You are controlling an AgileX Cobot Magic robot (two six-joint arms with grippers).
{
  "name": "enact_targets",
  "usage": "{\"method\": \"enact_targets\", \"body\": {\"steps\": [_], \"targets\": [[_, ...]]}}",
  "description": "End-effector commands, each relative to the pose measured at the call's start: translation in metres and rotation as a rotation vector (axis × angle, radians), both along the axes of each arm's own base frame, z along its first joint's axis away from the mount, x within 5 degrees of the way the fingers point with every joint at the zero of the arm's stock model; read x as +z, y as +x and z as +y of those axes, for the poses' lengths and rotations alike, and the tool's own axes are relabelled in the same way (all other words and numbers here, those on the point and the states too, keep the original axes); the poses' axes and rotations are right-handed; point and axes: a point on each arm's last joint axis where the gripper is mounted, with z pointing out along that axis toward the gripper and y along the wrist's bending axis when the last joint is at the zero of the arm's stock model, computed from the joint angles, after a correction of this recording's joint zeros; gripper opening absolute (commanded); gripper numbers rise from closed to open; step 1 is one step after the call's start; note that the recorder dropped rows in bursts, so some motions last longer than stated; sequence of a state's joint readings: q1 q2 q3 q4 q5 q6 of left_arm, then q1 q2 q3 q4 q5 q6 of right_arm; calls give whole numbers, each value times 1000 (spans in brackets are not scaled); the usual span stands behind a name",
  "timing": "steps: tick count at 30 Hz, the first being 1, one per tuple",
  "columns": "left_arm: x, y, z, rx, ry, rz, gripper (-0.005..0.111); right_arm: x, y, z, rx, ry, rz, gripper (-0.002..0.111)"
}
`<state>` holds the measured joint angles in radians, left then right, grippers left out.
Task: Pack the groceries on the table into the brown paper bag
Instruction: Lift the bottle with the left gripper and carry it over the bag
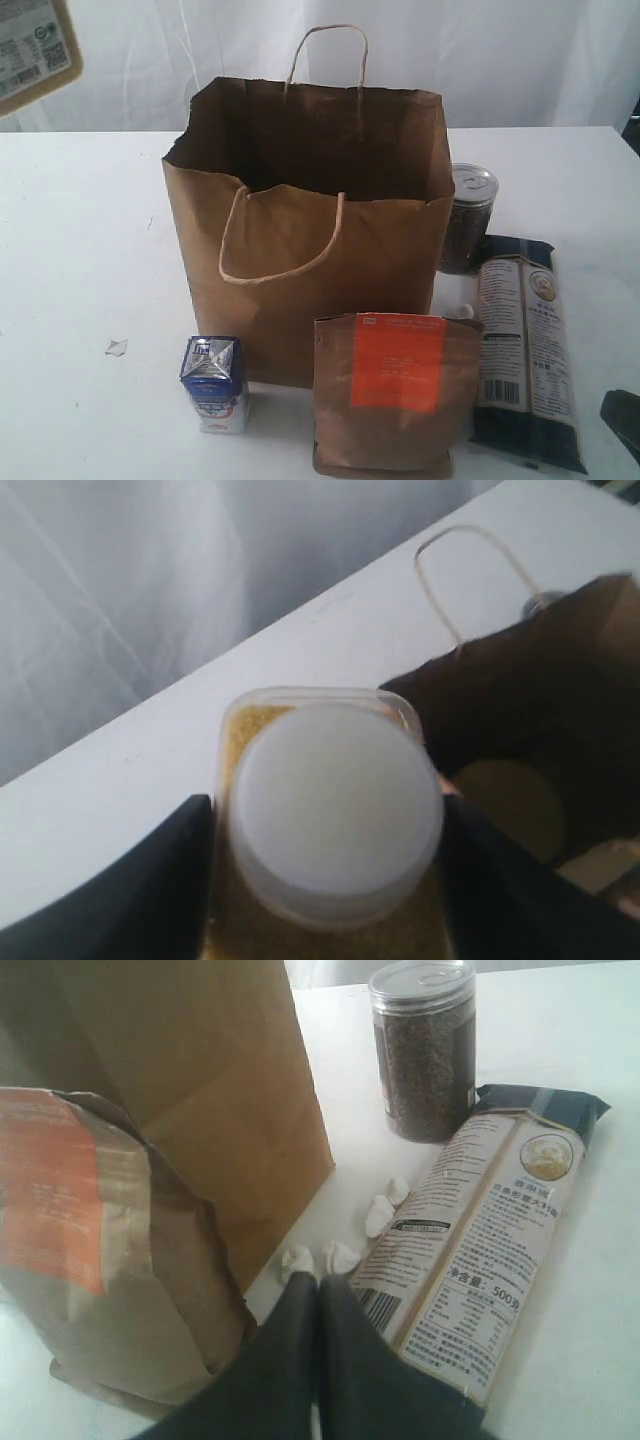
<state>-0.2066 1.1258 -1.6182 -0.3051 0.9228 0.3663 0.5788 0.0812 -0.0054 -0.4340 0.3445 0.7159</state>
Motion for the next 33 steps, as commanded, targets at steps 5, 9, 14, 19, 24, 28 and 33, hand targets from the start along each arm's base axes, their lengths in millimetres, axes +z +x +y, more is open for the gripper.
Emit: {"method": "enact_targets", "body": {"steps": [5, 9, 14, 19, 24, 28, 33], "targets": [[35, 9, -22, -149, -234, -36, 0, -1, 0, 0, -2, -14, -7, 0], [39, 12, -31, -245, -299, -34, 0, -1, 0, 0, -2, -14, -7, 0], [34, 21, -45, -326, -334, -10, 0, -1, 0, 0, -2, -14, -7, 0], [26, 28, -71, -410, -283, -24, 0, -1, 0, 0, -2, -14, -7, 0], [23, 36, -92, -430, -248, -22, 0, -1, 0, 0, -2, -14, -7, 0], [20, 43, -113, -472, -208, -20, 0, -1, 0, 0, -2, -14, -7, 0], [7, 54, -130, -480, -172, 22, 0, -1, 0, 0, -2, -14, -7, 0]]}}
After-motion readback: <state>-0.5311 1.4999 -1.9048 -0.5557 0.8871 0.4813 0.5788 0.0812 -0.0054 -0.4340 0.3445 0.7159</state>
